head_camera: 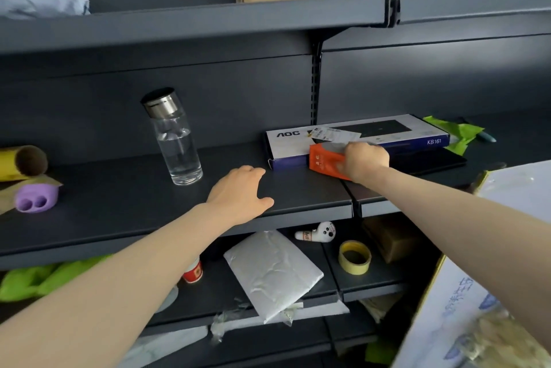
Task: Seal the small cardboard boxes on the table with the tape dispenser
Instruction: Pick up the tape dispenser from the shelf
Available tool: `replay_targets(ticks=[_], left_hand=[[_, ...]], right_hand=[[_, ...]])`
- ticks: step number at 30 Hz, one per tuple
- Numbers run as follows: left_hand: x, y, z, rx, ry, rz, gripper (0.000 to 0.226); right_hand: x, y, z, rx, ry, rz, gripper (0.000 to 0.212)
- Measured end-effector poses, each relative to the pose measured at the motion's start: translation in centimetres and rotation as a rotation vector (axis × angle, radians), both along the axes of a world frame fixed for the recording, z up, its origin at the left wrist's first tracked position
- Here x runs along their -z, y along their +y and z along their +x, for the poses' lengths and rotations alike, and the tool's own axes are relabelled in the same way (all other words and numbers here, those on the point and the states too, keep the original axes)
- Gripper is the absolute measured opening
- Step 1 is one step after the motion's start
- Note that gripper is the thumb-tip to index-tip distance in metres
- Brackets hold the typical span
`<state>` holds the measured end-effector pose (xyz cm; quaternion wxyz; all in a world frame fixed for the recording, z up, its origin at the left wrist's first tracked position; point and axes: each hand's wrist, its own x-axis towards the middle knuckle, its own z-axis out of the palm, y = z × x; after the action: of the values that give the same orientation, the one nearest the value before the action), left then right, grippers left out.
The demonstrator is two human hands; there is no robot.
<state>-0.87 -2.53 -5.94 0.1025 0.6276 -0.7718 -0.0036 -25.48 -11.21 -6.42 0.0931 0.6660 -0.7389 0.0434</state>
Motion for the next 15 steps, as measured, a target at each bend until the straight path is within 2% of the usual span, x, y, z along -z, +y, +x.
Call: replay_targets(ticks=[6,15], left_hand=[[-1.0,2.3,-1.1,0.014,0.002,-0.037,0.067],[-5.4,7.9,-3.7,0.18,0.089,-0.126,0.055]], right_hand=[[-0.9,3.9,-2.2,-0.095,0.02,-0.114,0.031],[-6.7,16.4,-5.8,-0.095,0.128,-0.283,0.033]])
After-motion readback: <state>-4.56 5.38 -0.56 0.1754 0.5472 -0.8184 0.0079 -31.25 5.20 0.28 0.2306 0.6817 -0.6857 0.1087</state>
